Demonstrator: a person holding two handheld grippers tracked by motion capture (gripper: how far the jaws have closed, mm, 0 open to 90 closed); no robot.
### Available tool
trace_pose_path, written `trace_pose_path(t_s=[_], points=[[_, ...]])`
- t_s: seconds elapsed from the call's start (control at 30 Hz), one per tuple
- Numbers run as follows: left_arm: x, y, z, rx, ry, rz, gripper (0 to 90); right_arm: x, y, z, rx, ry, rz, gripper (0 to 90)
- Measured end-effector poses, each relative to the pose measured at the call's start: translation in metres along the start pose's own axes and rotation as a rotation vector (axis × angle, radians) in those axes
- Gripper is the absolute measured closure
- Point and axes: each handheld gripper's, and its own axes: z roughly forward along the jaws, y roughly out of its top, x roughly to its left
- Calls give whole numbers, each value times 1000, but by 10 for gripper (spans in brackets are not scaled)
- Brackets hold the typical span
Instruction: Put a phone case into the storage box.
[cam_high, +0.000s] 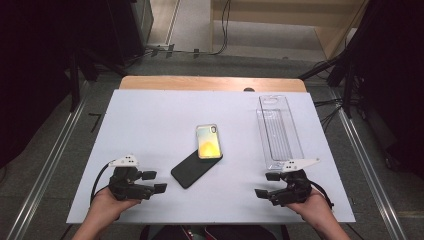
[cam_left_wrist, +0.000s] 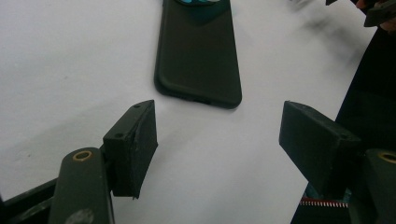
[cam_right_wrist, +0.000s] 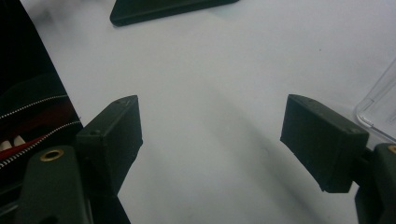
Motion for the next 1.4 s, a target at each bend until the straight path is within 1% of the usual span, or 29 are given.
trace_pose_path(t_s=[0.1,0.17,0.23,0.33,0.4,0.5,0.53,0.6,0.63,0.77,0.87,0.9,0.93,0.97,1.0,1.1,1.13,1.17,1.37,1.4], points=[[0,0,0,-1,2,0,281,0,0,0,2,-1,1,187],[0,0,0,-6,0,-4,282,0,0,0,3,-1,1,188],[1,0,-1,-1,-7,-11,281,0,0,0,3,-1,2,188],[2,0,-1,-7,7,-21,280,0,0,0,5,-3,1,188],[3,0,-1,-7,7,-20,280,0,0,0,7,-2,1,188],[2,1,-1,-14,0,-16,277,0,0,0,6,-2,2,188],[2,2,-1,-15,-7,-23,278,-1,0,0,6,-2,2,188],[1,4,-1,-16,-19,-13,276,-1,0,0,3,0,4,188],[1,5,0,-16,-19,-12,252,-1,0,0,3,-1,5,188],[-1,16,3,-8,-10,0,243,-2,0,0,2,-4,6,188],[-1,26,5,-13,-18,-10,245,-2,0,0,3,-6,4,188],[1,35,7,-7,-15,-13,248,-2,0,0,4,-8,2,188],[1,35,7,-7,-15,-13,248,-2,0,0,2,-7,4,188],[2,42,10,-6,-9,-21,247,-2,0,0,2,-8,6,188],[2,42,10,-6,-9,-21,248,-2,0,-1,1,-10,8,188],[1,52,16,-6,-14,-18,247,-3,0,-2,0,-9,7,188],[1,59,19,-2,-11,-12,247,-2,-1,-2,0,-9,9,188],[1,59,19,-2,-11,-12,247,-2,-1,-2,1,-9,9,188],[7,76,28,7,-9,-7,247,-1,0,0,5,-9,3,188],[9,81,31,6,-3,-11,247,-1,0,0,8,-8,2,188]])
